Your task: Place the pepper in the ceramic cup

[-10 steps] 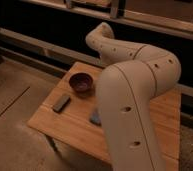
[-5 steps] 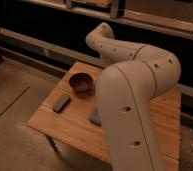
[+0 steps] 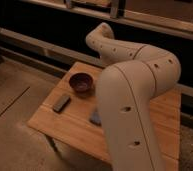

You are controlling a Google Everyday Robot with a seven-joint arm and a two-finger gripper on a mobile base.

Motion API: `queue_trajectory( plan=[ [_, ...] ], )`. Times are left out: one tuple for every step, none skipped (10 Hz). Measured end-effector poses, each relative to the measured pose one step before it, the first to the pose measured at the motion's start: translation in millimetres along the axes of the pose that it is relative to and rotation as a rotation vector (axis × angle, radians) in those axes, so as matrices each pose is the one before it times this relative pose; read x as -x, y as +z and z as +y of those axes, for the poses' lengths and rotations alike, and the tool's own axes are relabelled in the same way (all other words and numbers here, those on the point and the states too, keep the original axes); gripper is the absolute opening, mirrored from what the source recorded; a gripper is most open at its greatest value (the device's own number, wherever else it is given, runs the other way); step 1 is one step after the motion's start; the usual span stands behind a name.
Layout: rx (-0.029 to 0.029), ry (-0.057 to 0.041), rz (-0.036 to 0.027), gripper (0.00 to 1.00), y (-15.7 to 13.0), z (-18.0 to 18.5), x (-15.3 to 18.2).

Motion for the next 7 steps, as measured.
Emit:
queue_trajectory(
  plan=[
    [-0.00001,-0.00005,-0.00002,0.04,-0.01,0.01,0.01],
    [0.00004,0.0001,-0.00002,0.0,-0.01,-0.04,0.02],
    [0.00001,-0.00009,0.0,0.01,0.01,0.05,-0.02],
    [-0.00001,0.00004,-0.00004,0.07,-0.02,-0.03,0.01],
    [0.0,-0.00015,0.00003,0.15,0.0,0.02,-0.01],
    [-0.00001,0.00002,0.00001,0.26,0.02,0.02,-0.01],
    [0.0,0.00001,-0.00003,0.34,-0.02,-0.04,0.02]
  ],
)
